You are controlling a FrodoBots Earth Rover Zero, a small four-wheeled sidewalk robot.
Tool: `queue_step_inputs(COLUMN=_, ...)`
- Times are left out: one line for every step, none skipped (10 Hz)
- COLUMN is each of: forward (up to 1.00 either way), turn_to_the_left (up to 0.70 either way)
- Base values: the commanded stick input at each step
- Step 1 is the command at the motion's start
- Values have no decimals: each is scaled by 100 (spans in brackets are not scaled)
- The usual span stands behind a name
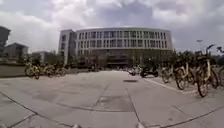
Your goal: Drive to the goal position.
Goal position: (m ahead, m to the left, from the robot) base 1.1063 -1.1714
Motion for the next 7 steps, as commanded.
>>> queue_step_inputs(forward=60, turn_to_the_left=0)
queue_step_inputs(forward=60, turn_to_the_left=0)
queue_step_inputs(forward=60, turn_to_the_left=0)
queue_step_inputs(forward=60, turn_to_the_left=0)
queue_step_inputs(forward=60, turn_to_the_left=0)
queue_step_inputs(forward=60, turn_to_the_left=0)
queue_step_inputs(forward=60, turn_to_the_left=0)
